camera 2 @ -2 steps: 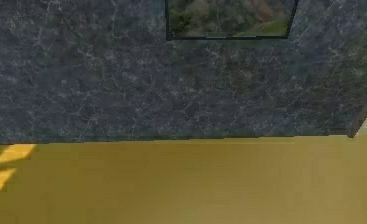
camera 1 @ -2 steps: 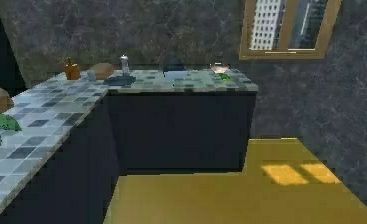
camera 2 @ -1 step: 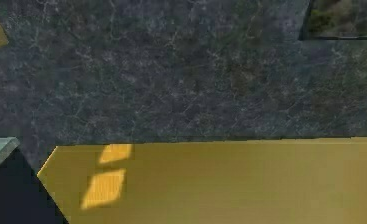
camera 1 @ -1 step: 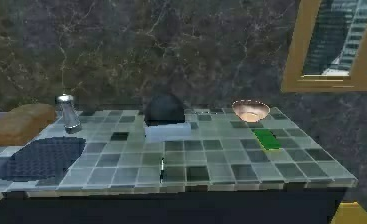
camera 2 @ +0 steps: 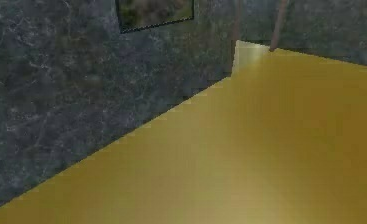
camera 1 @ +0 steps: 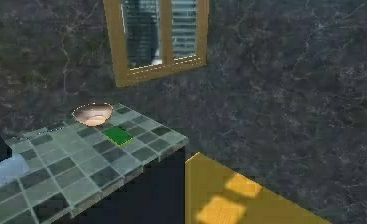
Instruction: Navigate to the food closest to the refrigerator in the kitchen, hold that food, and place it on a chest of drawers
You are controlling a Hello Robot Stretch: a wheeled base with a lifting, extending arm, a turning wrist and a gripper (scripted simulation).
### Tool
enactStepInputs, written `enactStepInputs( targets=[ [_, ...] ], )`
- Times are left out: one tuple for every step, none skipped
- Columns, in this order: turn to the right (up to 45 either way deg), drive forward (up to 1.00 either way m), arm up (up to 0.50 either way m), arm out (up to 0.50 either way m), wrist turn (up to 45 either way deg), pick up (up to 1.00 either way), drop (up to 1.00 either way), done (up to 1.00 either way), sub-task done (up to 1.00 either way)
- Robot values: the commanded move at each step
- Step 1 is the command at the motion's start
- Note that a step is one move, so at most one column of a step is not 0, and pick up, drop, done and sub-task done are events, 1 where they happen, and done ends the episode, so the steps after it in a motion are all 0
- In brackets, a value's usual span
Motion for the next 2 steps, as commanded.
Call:
enactStepInputs(
  targets=[
    [45.0, 0.0, 0.0, 0.0, 0.0, 0.0, 0.0, 0.0, 0.0],
    [45.0, 0.0, 0.0, 0.0, 0.0, 0.0, 0.0, 0.0, 0.0]
  ],
)
